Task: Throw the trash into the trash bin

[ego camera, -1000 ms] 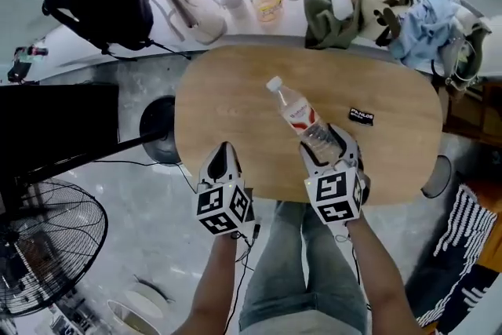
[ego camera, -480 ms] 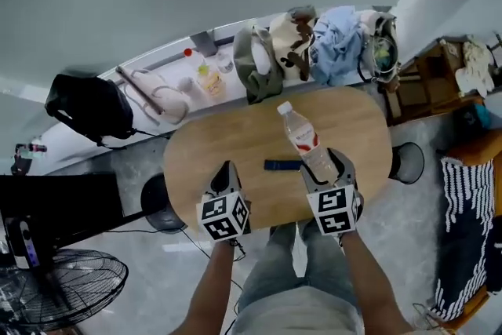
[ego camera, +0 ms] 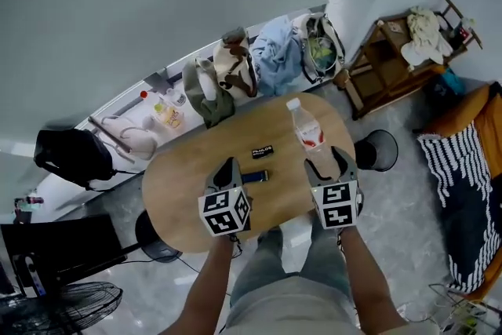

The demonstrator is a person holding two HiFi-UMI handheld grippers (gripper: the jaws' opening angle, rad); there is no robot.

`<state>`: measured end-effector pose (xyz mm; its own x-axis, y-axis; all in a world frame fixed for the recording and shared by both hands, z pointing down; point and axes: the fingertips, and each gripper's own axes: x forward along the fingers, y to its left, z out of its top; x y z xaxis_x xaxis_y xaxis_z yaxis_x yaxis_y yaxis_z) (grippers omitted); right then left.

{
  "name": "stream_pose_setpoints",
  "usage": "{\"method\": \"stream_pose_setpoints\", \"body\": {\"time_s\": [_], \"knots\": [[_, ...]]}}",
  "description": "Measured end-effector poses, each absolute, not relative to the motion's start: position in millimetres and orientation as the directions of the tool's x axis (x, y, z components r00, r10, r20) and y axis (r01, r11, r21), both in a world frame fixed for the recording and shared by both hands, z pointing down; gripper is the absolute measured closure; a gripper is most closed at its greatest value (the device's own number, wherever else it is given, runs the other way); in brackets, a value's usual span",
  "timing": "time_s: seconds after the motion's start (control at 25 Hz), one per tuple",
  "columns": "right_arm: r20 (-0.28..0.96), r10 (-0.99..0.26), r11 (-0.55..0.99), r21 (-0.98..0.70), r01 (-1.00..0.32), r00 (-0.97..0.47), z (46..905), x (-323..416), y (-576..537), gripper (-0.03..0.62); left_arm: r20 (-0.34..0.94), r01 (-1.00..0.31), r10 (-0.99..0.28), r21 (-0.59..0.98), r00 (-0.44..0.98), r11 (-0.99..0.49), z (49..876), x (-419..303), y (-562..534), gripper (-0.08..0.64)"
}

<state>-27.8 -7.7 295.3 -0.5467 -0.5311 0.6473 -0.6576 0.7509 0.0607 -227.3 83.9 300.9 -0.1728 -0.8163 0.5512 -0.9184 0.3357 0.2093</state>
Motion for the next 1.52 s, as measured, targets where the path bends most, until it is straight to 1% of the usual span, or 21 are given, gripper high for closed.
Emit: {"method": "stream_pose_setpoints", "body": {"time_s": [0.2, 0.56, 0.68, 0.84, 1.12, 1.28, 1.52], "knots": [[0.65, -0.579, 0.686, 0.062, -0.725, -0.493, 290, 54, -43, 0.304, 0.563, -0.949, -0.822, 0.202, -0.09, 0.242, 296, -151, 35, 0.548], [0.678, -0.643, 0.506, 0.028, -0.862, -0.356, 305, 213, -111, 0.302, 0.574, -0.982, -0.815, 0.187, 0.08, 0.036, 295, -11, -72, 0.548], [0.695, -0.644, 0.456, 0.015, -0.89, -0.318, 320, 256, -129, 0.301, 0.586, -0.982, -0.802, 0.187, 0.116, -0.006, 308, 27, -102, 0.547], [0.722, -0.633, 0.402, -0.002, -0.916, -0.279, 353, 305, -146, 0.301, 0.627, -0.981, -0.764, 0.191, 0.152, -0.039, 346, 73, -130, 0.547], [0.768, -0.59, 0.341, -0.04, -0.939, -0.247, 443, 369, -180, 0.301, 0.693, -0.977, -0.695, 0.203, 0.189, -0.063, 432, 137, -165, 0.547], [0.78, -0.58, 0.335, -0.034, -0.942, -0.235, 491, 381, -196, 0.3, 0.706, -0.974, -0.682, 0.222, 0.194, -0.047, 469, 149, -173, 0.546], [0.783, -0.577, 0.286, -0.071, -0.956, -0.231, 587, 390, -231, 0.299, 0.721, -0.981, -0.671, 0.191, 0.17, -0.043, 533, 152, -205, 0.547]]}}
